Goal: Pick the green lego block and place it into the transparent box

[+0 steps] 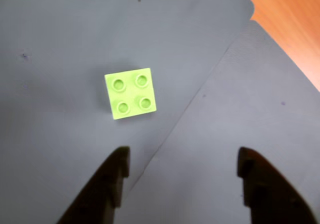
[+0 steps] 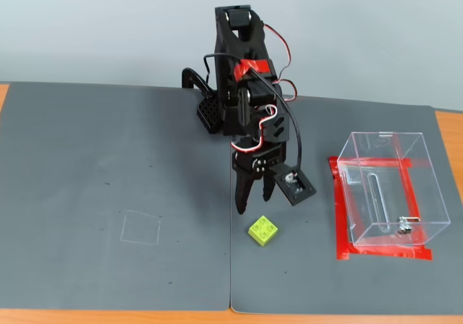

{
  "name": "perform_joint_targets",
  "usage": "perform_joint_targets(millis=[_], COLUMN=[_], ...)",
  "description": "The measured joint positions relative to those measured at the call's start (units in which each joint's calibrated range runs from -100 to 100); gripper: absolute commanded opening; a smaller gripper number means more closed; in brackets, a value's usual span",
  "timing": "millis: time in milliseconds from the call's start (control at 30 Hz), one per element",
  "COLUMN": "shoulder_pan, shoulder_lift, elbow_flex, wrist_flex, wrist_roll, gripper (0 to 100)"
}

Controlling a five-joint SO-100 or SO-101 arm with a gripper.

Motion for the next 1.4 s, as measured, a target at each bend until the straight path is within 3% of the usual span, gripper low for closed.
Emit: perform_joint_targets(millis=[333,567,1400], shoulder_pan=[-1.11,-2.65,-3.46], shoulder_lift=[10.62,15.29,28.46], elbow_flex=[-9.25,-12.03,-17.78], wrist_flex=[7.46,7.46,7.46], wrist_roll=[0.20,0.24,-0.20], gripper=[25,35,35])
